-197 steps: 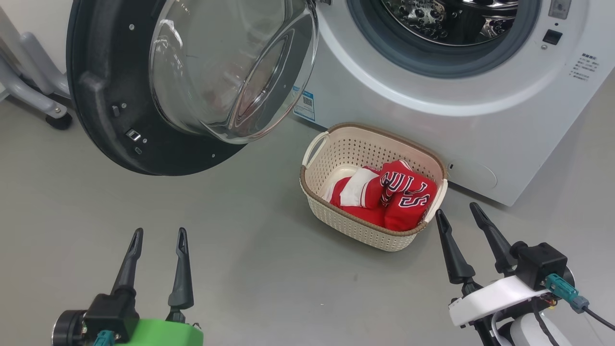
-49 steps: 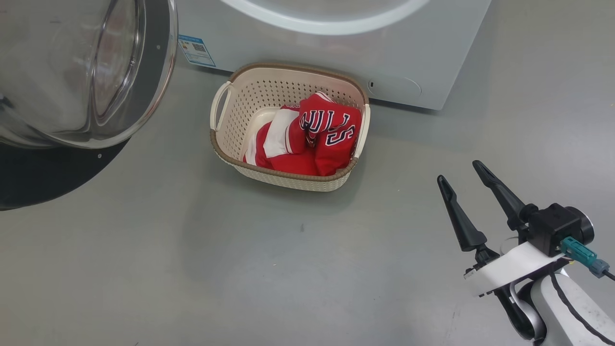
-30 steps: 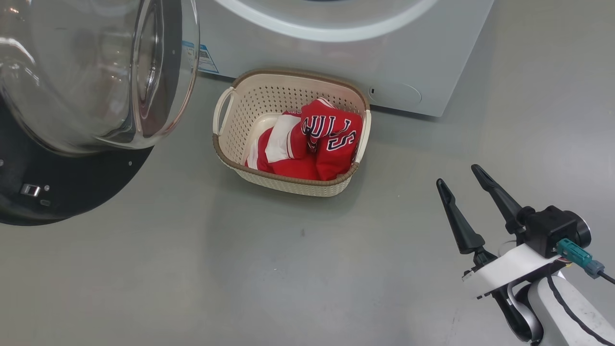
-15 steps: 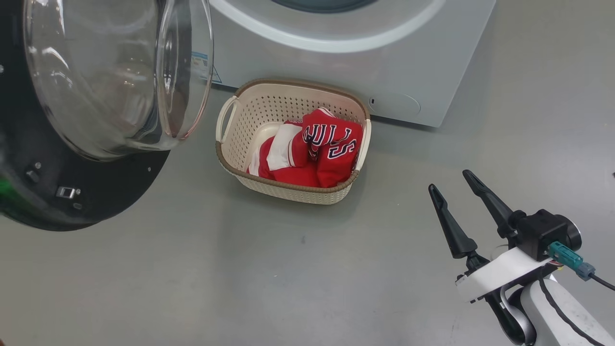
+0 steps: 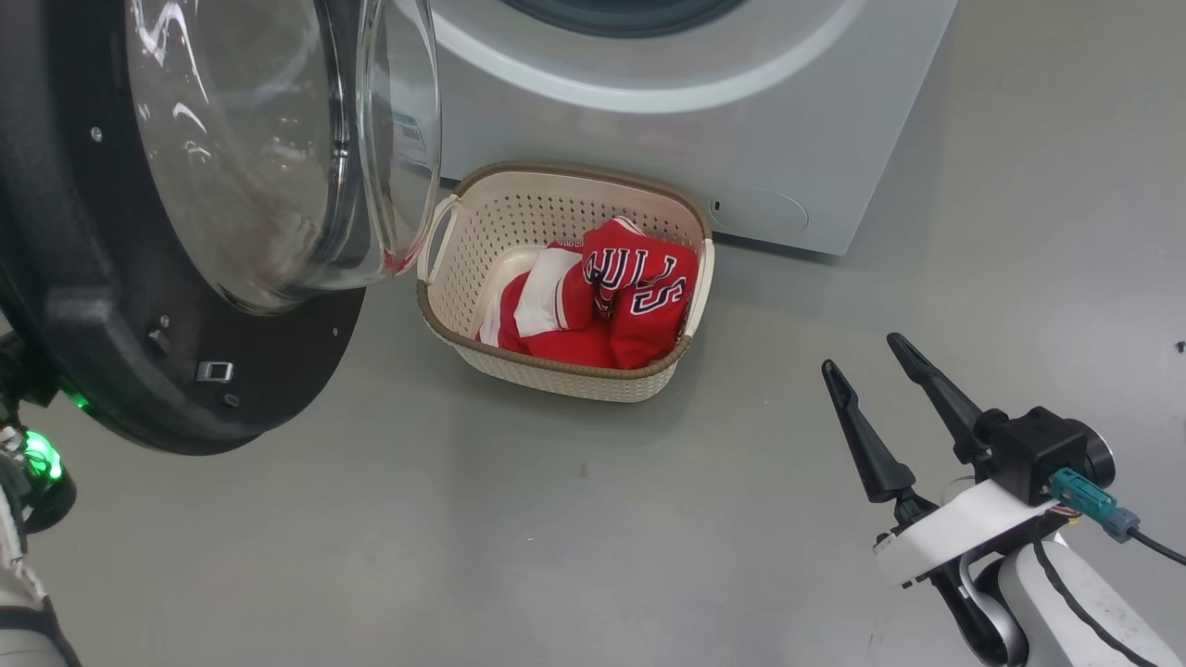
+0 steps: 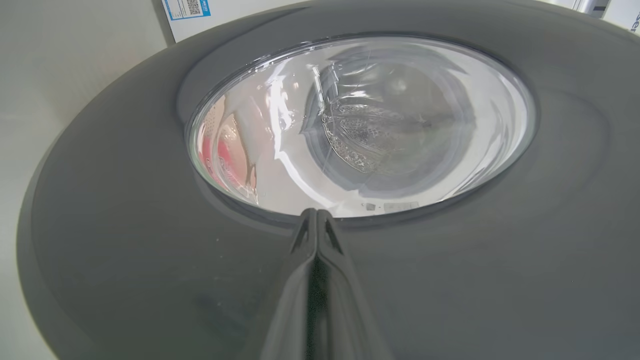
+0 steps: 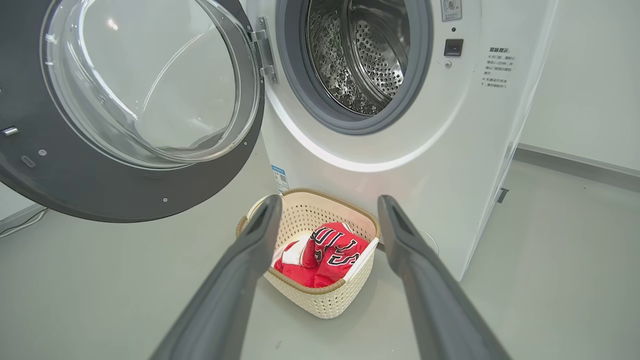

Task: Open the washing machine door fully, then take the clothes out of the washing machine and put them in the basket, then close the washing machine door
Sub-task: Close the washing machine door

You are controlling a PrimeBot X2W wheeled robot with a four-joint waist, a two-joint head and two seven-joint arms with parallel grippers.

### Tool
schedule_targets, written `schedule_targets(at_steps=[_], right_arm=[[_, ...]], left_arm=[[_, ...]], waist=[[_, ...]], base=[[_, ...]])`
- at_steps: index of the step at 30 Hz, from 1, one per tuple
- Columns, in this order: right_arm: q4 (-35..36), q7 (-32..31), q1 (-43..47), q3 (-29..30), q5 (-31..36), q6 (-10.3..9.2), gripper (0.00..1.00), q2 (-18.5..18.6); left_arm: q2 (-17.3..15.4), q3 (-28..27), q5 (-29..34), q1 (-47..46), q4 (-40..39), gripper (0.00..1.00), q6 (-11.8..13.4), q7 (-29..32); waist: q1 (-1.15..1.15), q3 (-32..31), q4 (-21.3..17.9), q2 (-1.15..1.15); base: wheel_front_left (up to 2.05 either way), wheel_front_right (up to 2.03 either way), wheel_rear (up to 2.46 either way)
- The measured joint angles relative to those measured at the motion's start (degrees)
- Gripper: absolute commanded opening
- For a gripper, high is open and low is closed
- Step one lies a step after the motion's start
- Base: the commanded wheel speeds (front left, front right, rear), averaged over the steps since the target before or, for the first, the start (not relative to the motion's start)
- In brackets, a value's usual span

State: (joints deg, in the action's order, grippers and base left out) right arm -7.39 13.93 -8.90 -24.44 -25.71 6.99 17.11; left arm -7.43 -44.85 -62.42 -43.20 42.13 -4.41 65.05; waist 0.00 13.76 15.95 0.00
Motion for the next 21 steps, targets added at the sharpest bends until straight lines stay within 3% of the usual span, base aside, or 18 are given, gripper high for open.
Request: schedule_targets(at_steps=[9, 21], right_arm=[[-0.1, 0.0, 0.0, 0.2, 0.0, 0.0, 1.0, -0.3], [-0.2, 0.0, 0.0, 0.4, 0.0, 0.0, 1.0, -0.5]], left_arm=[[5.0, 1.1, -2.1, 1.5, -4.0, 0.0, -1.0, 4.2], [6.1, 3.0, -3.8, 4.4, -9.6, 0.0, -1.5, 7.3]], waist=[[0.0, 0.0, -0.2, 0.0], [0.0, 0.2, -0.5, 0.0]], base=[[0.0, 0.0, 0.0], [0.0, 0.0, 0.0]])
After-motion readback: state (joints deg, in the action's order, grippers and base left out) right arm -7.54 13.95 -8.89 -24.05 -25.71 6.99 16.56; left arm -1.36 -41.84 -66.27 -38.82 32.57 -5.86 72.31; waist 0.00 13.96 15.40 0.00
